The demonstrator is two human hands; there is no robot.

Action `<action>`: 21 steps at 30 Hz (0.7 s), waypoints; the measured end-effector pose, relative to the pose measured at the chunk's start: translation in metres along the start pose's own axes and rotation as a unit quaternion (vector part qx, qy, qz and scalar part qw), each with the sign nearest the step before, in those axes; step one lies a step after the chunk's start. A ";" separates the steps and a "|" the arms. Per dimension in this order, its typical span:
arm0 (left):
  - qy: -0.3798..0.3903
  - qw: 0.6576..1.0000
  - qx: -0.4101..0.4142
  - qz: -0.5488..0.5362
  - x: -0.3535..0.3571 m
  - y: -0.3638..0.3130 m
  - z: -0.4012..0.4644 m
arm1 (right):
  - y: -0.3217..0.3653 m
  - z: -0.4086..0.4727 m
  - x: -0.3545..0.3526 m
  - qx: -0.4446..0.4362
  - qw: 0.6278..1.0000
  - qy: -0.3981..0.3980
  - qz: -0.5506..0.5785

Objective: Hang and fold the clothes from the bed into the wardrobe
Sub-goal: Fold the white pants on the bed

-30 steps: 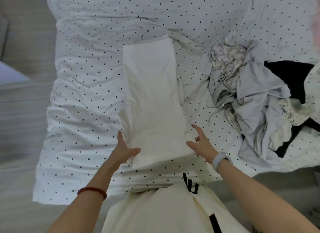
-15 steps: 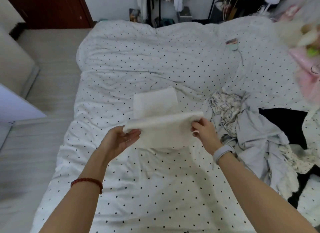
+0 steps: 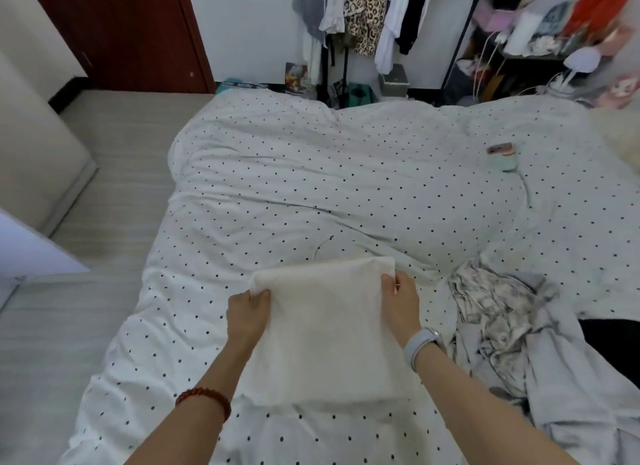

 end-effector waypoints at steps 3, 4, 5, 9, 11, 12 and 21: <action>-0.012 0.999 -0.021 0.038 0.016 0.009 0.031 | -0.006 0.027 0.016 0.020 1.000 0.000 -0.014; -0.020 0.998 -0.033 0.050 0.024 0.012 0.045 | -0.011 0.041 0.023 0.027 0.999 -0.001 -0.022; -0.029 0.996 -0.046 0.065 0.030 0.016 0.053 | -0.018 0.049 0.028 0.039 0.999 -0.004 -0.030; -0.093 0.981 -0.069 0.155 0.058 0.031 0.075 | -0.051 0.076 0.046 0.072 0.993 -0.029 -0.086; -0.117 0.964 -0.080 0.225 0.068 0.037 0.082 | -0.064 0.085 0.055 0.087 0.987 -0.037 -0.129; -0.124 0.957 -0.074 0.252 0.072 0.038 0.084 | -0.068 0.088 0.058 0.092 0.984 -0.040 -0.150; -0.124 0.942 -0.041 0.309 0.082 0.054 0.116 | -0.093 0.109 0.068 0.109 0.967 -0.045 -0.225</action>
Point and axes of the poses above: each hand's wrist, its own z-axis towards the middle knuckle, its own x-axis out of the palm, y = z × x, the point moved 5 cm from there along z, towards the middle knuckle, and after that the axes turned 10 degrees about y, right-handed, at the moved point
